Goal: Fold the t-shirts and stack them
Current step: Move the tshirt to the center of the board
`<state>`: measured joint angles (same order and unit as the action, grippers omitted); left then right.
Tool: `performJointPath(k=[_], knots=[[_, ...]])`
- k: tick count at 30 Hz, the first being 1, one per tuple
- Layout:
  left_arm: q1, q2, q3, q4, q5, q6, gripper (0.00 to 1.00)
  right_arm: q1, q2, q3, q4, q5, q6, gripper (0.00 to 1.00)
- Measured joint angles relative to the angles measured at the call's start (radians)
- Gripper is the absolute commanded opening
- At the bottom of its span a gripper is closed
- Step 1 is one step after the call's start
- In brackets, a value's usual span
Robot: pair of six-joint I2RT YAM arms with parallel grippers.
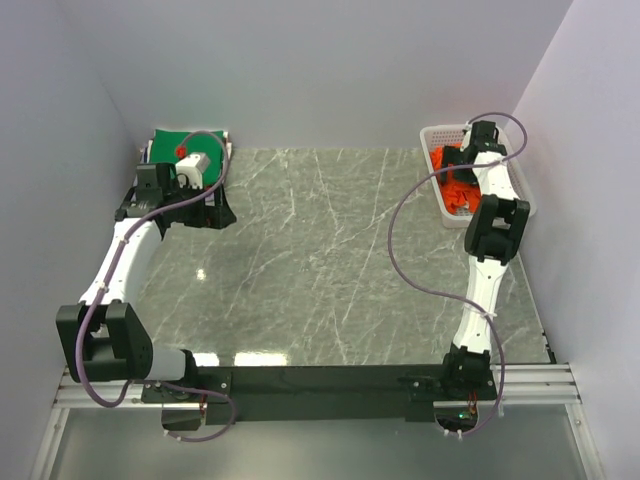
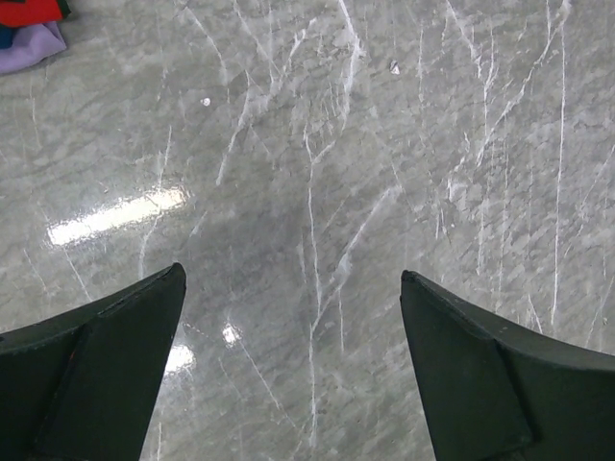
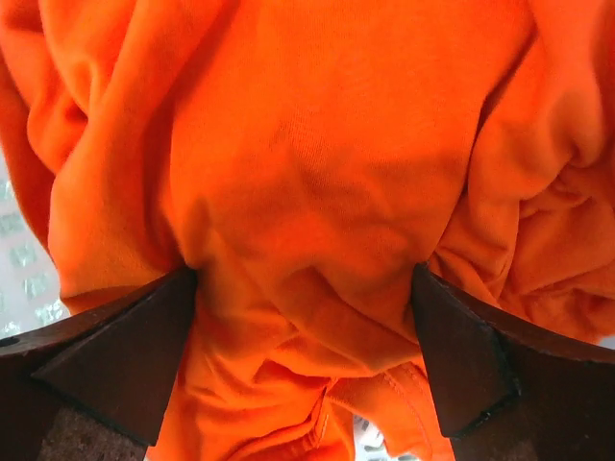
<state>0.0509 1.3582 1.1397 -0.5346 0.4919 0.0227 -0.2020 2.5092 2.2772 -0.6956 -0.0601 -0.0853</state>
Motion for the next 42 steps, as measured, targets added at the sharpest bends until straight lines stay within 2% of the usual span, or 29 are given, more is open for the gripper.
performJointPath(k=[3, 4, 6, 7, 9, 10, 11, 15, 18, 25, 30, 33, 38, 42], knots=[[0.0, 0.01, 0.0, 0.0, 0.0, -0.001, 0.99, -0.002, 0.011, 0.024, -0.022, -0.001, 0.008, 0.9], [0.0, 0.013, 0.0, -0.001, 0.001, -0.001, 0.99, -0.003, 0.011, 0.029, -0.028, -0.002, 0.009, 0.8], [0.0, 0.02, 0.002, -0.002, 0.002, -0.001, 0.99, -0.006, 0.011, 0.033, -0.033, -0.004, 0.008, 0.65], [0.0, 0.024, 0.003, -0.002, 0.002, -0.001, 0.99, -0.008, 0.011, 0.034, -0.039, -0.005, 0.007, 0.49], [0.0, 0.031, 0.009, -0.002, 0.002, -0.001, 0.99, -0.016, 0.014, 0.045, -0.059, -0.015, 0.008, 0.3], [0.0, 0.032, 0.011, -0.002, 0.002, -0.001, 0.99, -0.019, 0.016, 0.05, -0.066, -0.023, 0.011, 0.11], [0.0, 0.033, 0.014, -0.002, 0.002, -0.001, 1.0, -0.027, 0.017, 0.061, -0.08, -0.041, 0.007, 0.02], [0.0, 0.034, 0.035, -0.002, 0.001, -0.001, 0.99, -0.054, 0.011, 0.067, -0.098, -0.092, 0.01, 0.0], [0.0, 0.043, 0.07, -0.004, 0.005, -0.002, 0.99, -0.064, -0.049, -0.017, -0.084, -0.128, 0.014, 0.0], [0.0, 0.055, 0.137, 0.0, 0.031, -0.029, 0.99, -0.058, -0.414, -0.212, -0.06, -0.232, 0.055, 0.0], [0.0, 0.042, 0.139, -0.002, 0.039, -0.048, 0.99, -0.041, -0.681, -0.185, -0.032, -0.333, 0.077, 0.0], [0.0, 0.024, 0.153, -0.007, 0.041, -0.061, 0.99, -0.021, -0.767, -0.108, -0.029, -0.406, 0.09, 0.0], [0.0, -0.021, 0.192, -0.004, 0.046, -0.07, 0.99, 0.065, -0.905, -0.117, -0.023, -0.468, 0.083, 0.0], [0.0, -0.073, 0.195, -0.004, 0.047, -0.073, 0.99, 0.238, -1.038, -0.246, 0.002, -0.452, 0.037, 0.0]])
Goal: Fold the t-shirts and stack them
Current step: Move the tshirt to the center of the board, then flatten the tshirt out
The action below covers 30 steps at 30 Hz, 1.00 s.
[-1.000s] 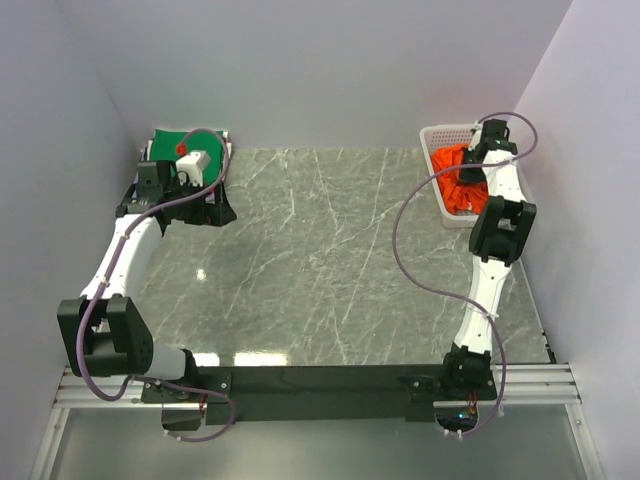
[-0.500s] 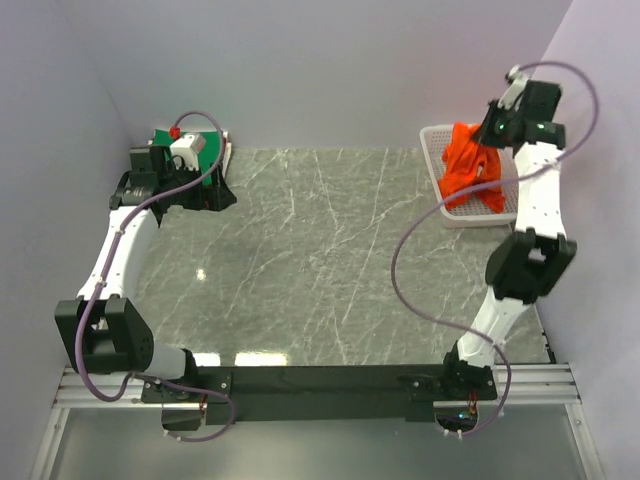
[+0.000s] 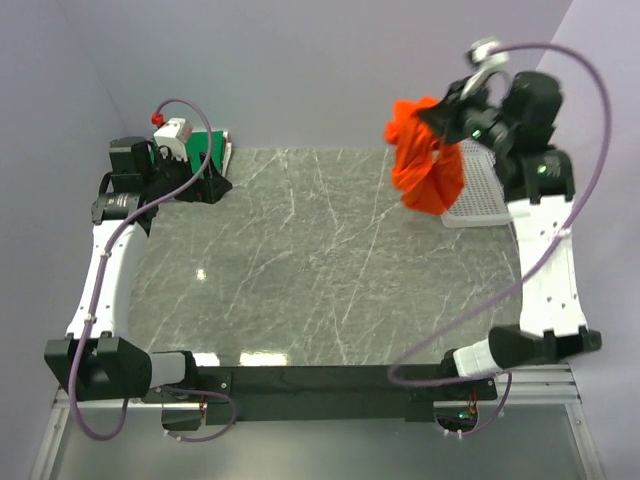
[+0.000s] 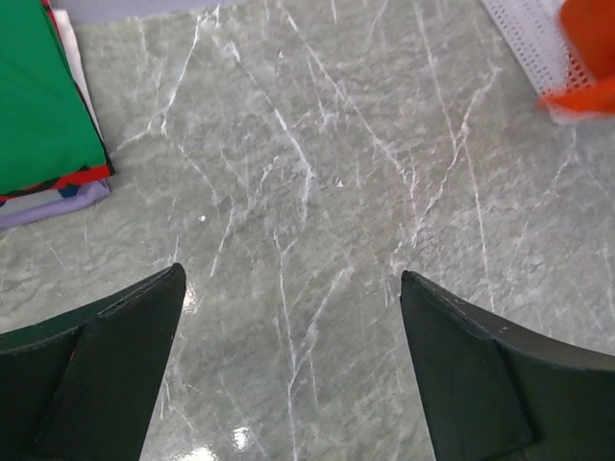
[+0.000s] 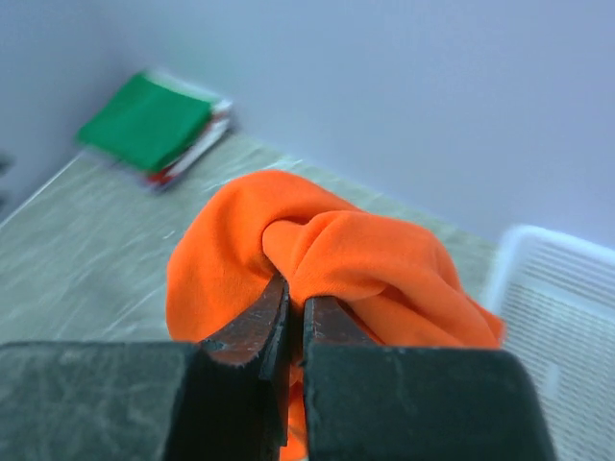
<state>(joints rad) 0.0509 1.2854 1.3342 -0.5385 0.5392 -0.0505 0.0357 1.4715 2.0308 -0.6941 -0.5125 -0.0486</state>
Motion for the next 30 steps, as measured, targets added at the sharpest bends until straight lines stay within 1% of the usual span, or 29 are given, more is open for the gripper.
performJointPath(k=[4, 5, 6, 7, 8, 10, 12, 14, 17, 20, 22, 24, 26, 28, 30], knots=[[0.001, -0.046, 0.0, 0.0, 0.014, -0.014, 0.99, 0.212, -0.118, -0.179, 0.038, 0.053, -0.041, 0.0], [0.002, -0.056, 0.0, 0.0, 0.018, -0.016, 0.99, 0.261, -0.138, -0.227, 0.063, 0.071, -0.047, 0.04], [0.002, -0.065, 0.0, 0.0, 0.024, -0.018, 0.99, 0.305, -0.154, -0.274, 0.075, 0.089, -0.05, 0.2], [0.003, -0.072, 0.0, 0.0, 0.03, -0.019, 1.0, 0.344, -0.16, -0.317, 0.084, 0.109, -0.047, 0.54], [0.003, -0.078, 0.0, 0.0, 0.038, -0.021, 0.99, 0.375, -0.156, -0.356, 0.096, 0.125, -0.044, 0.63], [0.005, -0.082, -0.002, 0.002, 0.054, -0.022, 1.0, 0.439, -0.104, -0.402, 0.087, 0.139, -0.043, 0.73], [0.005, -0.082, -0.013, 0.002, 0.067, -0.021, 0.99, 0.476, -0.014, -0.403, 0.068, 0.133, -0.042, 0.76], [0.006, -0.082, -0.033, -0.006, 0.086, -0.015, 0.99, 0.497, 0.085, -0.414, 0.055, 0.114, -0.035, 0.83], [0.006, -0.082, -0.066, -0.035, 0.143, 0.043, 0.99, 0.482, 0.146, -0.499, 0.037, 0.087, -0.026, 0.83], [-0.016, -0.089, -0.124, -0.054, 0.188, 0.129, 0.99, 0.397, 0.146, -0.595, 0.008, 0.053, -0.019, 0.82], [-0.068, -0.097, -0.182, -0.059, 0.192, 0.189, 0.98, 0.319, 0.146, -0.639, 0.016, 0.034, -0.019, 0.79], [-0.156, -0.097, -0.234, -0.064, 0.175, 0.232, 0.95, 0.232, 0.148, -0.687, 0.023, 0.029, -0.019, 0.77], [-0.277, -0.086, -0.277, -0.062, 0.143, 0.271, 0.93, 0.163, 0.16, -0.726, 0.029, 0.039, -0.019, 0.76], [-0.416, -0.05, -0.299, -0.05, 0.099, 0.301, 0.91, 0.136, 0.192, -0.737, 0.032, 0.049, -0.017, 0.74], [-0.55, 0.003, -0.303, -0.024, 0.043, 0.319, 0.91, 0.137, 0.249, -0.737, 0.056, 0.051, -0.006, 0.73]])
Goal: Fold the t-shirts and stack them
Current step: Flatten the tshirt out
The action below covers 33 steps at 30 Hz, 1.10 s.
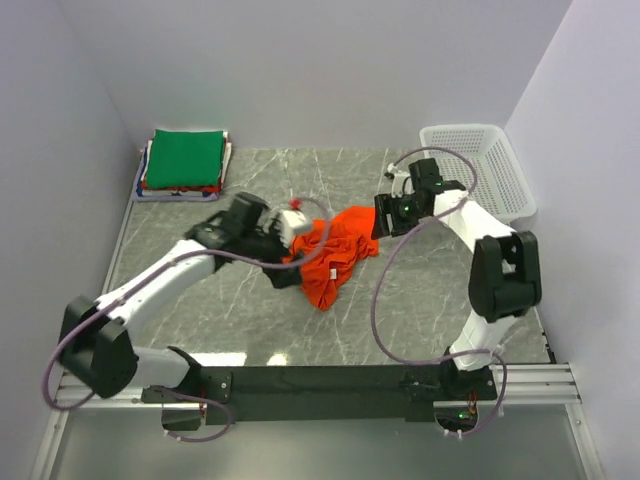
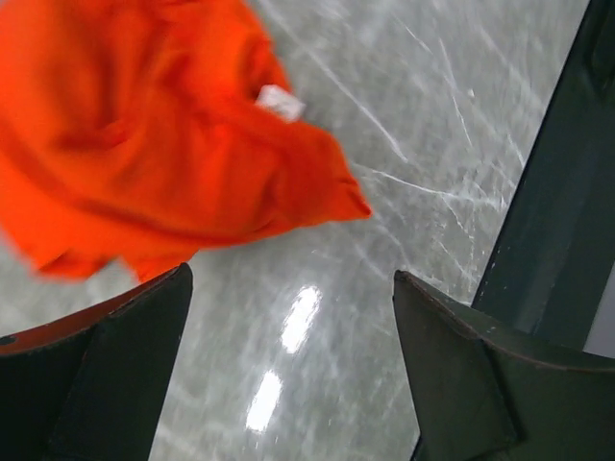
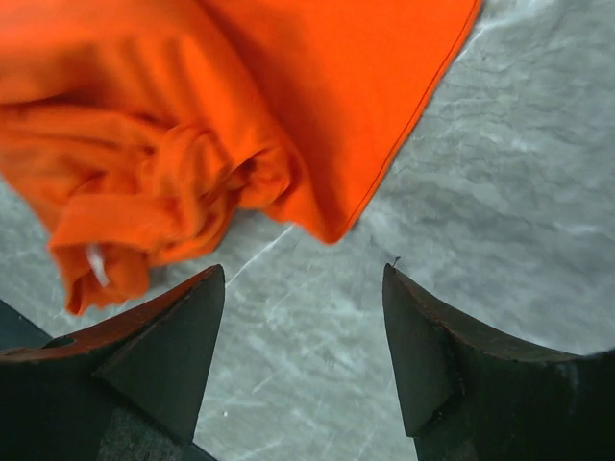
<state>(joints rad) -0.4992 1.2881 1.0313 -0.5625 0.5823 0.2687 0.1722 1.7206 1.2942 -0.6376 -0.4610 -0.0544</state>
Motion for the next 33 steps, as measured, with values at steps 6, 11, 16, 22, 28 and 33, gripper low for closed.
performJointPath(k=[6, 11, 16, 22, 28, 33], knots=[[-0.28, 0.159, -0.006, 0.111, -0.201, 0.026, 0.95, 0.009, 0.167, 0.018, 0.047, 0.009, 0.054, 0.72], [-0.38, 0.29, -0.006, 0.207, -0.332, 0.025, 0.94, 0.009, 0.258, 0.058, 0.074, 0.007, 0.105, 0.68], [-0.379, 0.369, -0.028, 0.246, -0.434, 0.019, 0.52, 0.009, 0.303, 0.103, 0.105, -0.004, 0.139, 0.41], [-0.275, 0.312, -0.061, 0.196, -0.435, 0.031, 0.05, 0.0, 0.326, 0.108, 0.109, -0.042, 0.165, 0.0], [0.069, 0.094, -0.063, 0.096, -0.32, 0.113, 0.01, -0.054, 0.196, 0.001, 0.109, -0.105, 0.166, 0.0], [0.307, 0.008, -0.071, 0.025, -0.225, 0.271, 0.01, -0.072, -0.034, -0.132, 0.091, -0.2, 0.164, 0.0]])
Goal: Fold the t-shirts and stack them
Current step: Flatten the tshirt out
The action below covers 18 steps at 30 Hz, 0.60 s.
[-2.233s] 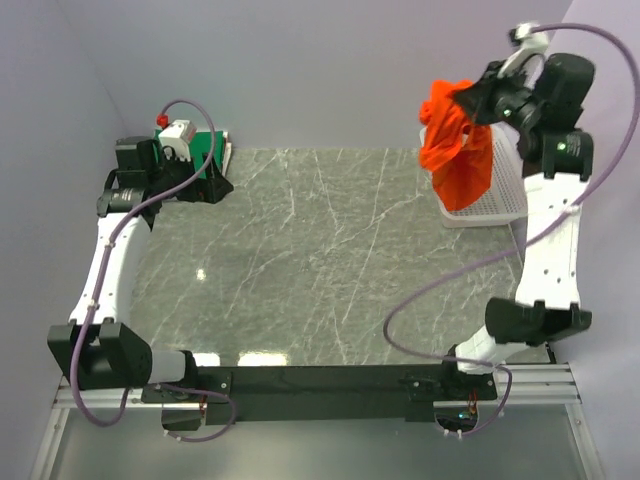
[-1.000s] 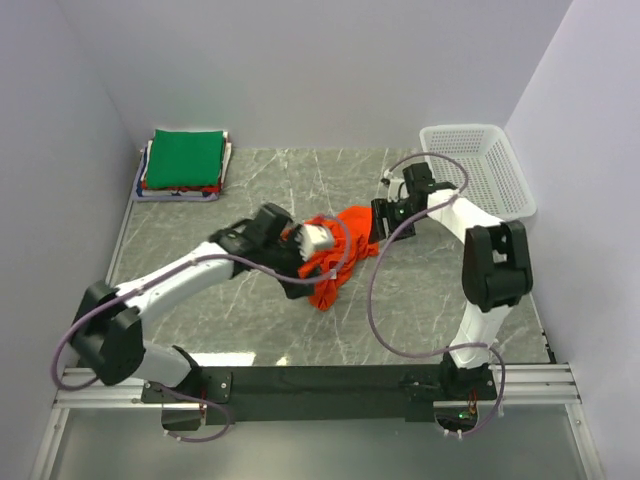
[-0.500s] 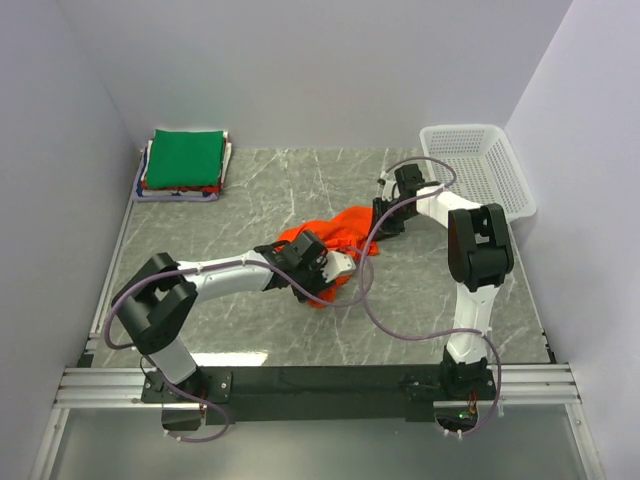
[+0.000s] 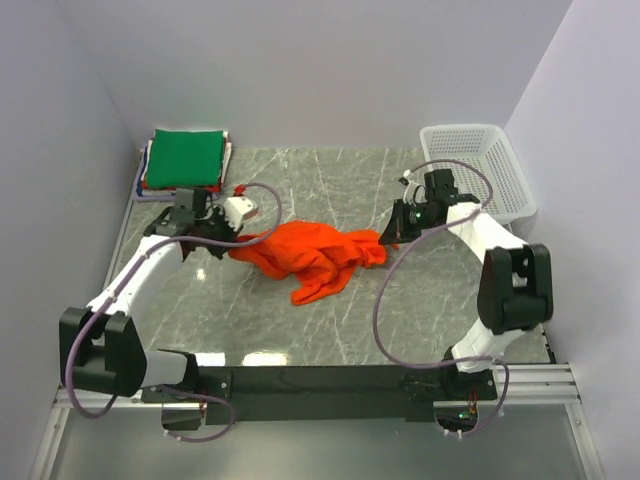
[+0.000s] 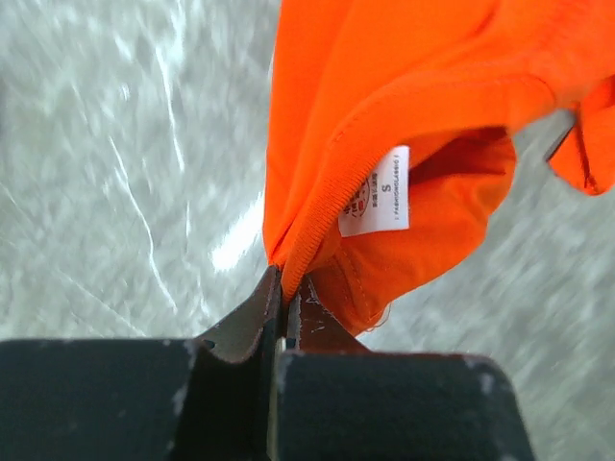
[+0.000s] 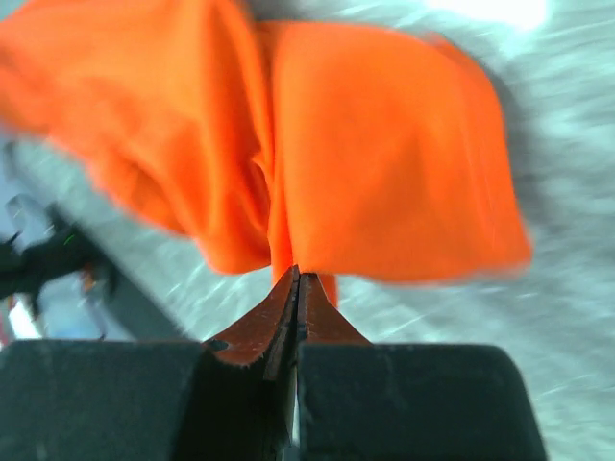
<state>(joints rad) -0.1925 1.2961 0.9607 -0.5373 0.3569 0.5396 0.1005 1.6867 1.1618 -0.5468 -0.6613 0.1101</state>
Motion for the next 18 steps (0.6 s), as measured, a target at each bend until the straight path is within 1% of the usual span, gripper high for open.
performJointPath(k=[2, 3, 5, 7, 8, 10, 11, 13, 14, 15, 16, 18], knots=[[0.079, 0.026, -0.006, -0.024, 0.043, 0.057, 0.02, 0.008, -0.061, -0.029, -0.007, -0.05, 0.0, 0.0], [0.119, 0.055, -0.007, -0.036, 0.065, 0.086, 0.07, 0.014, -0.085, -0.041, -0.005, -0.076, 0.0, 0.0], [0.2, 0.126, -0.003, -0.057, 0.1, 0.137, 0.12, 0.026, -0.115, -0.065, -0.002, -0.123, 0.002, 0.0], [0.266, 0.201, 0.007, -0.079, 0.13, 0.172, 0.22, 0.043, -0.138, -0.082, 0.002, -0.173, 0.01, 0.0], [0.303, 0.237, 0.014, -0.087, 0.15, 0.186, 0.32, 0.058, -0.145, -0.084, 0.007, -0.199, 0.019, 0.0], [0.345, 0.274, 0.031, -0.11, 0.177, 0.196, 0.39, 0.082, -0.152, -0.084, 0.03, -0.235, 0.036, 0.0], [0.381, 0.294, 0.055, -0.129, 0.206, 0.206, 0.46, 0.095, -0.156, -0.084, 0.041, -0.251, 0.048, 0.0], [0.42, 0.299, 0.1, -0.15, 0.255, 0.212, 0.5, 0.116, -0.163, -0.084, 0.069, -0.277, 0.077, 0.0], [0.43, 0.292, 0.119, -0.155, 0.278, 0.213, 0.6, 0.125, -0.166, -0.083, 0.087, -0.286, 0.093, 0.0], [0.436, 0.276, 0.134, -0.153, 0.307, 0.217, 0.62, 0.129, -0.169, -0.083, 0.103, -0.294, 0.109, 0.0], [0.437, 0.26, 0.138, -0.153, 0.327, 0.221, 0.67, 0.129, -0.172, -0.082, 0.117, -0.296, 0.122, 0.0], [0.431, 0.193, 0.126, -0.152, 0.377, 0.227, 0.7, 0.127, -0.182, -0.081, 0.152, -0.283, 0.16, 0.0]])
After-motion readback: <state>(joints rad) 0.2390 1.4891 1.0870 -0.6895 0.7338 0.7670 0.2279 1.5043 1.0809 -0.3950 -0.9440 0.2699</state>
